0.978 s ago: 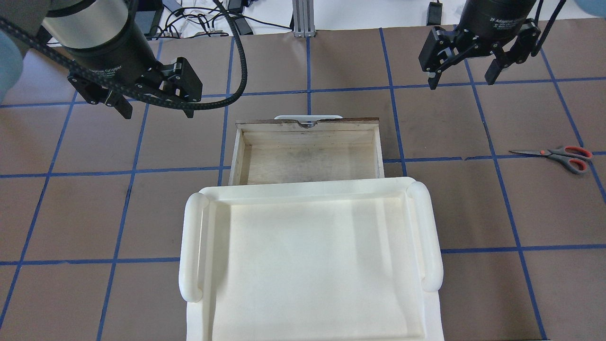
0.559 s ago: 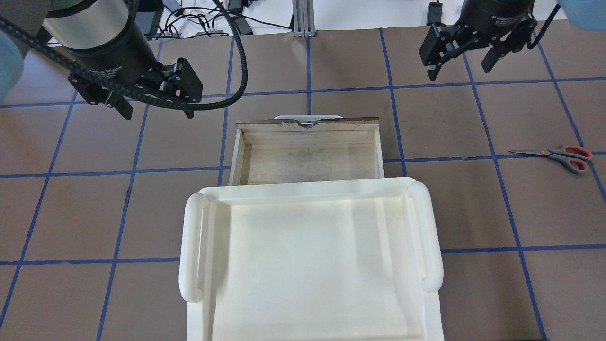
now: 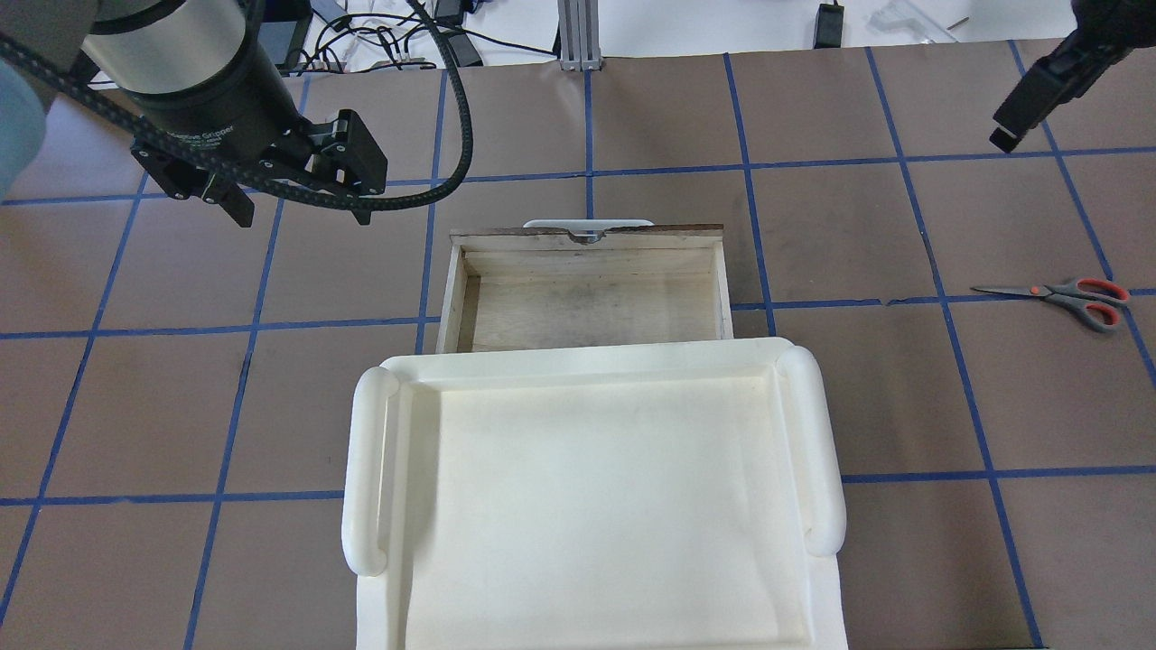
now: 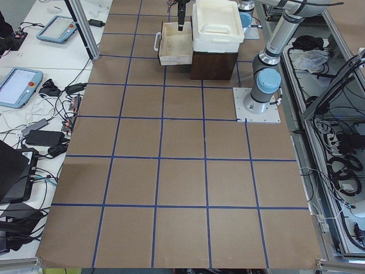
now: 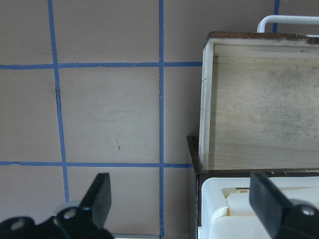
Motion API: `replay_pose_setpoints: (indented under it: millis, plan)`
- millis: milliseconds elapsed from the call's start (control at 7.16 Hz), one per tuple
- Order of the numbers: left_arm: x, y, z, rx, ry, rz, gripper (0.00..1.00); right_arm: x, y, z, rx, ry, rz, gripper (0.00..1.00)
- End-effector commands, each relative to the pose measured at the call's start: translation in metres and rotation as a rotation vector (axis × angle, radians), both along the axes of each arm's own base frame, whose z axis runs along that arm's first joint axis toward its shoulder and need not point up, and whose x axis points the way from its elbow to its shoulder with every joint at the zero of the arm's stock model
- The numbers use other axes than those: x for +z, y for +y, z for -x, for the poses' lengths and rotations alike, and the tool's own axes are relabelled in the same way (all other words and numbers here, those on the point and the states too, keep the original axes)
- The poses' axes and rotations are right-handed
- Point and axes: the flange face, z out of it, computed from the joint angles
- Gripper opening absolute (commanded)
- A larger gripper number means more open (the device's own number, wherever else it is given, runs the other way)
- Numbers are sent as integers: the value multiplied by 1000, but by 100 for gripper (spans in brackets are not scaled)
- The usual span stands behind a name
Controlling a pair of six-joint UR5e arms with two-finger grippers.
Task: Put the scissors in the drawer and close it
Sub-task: 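Move the right gripper down over the grey-and-orange scissors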
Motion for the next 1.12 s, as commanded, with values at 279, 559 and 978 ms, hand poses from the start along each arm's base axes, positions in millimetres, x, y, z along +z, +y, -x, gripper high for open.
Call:
replay_pose_setpoints:
  millis: [279, 559, 978]
  plan:
    - [-3, 1, 3, -5, -2, -5, 100, -129, -21, 164, 490, -69, -39, 100]
    - [-2, 2, 4, -2, 1, -4, 100, -195, -37, 213, 618, -86, -29, 100]
    - [-2, 3, 4, -2, 0, -3, 100, -262, -26, 215, 750, -38, -10, 100]
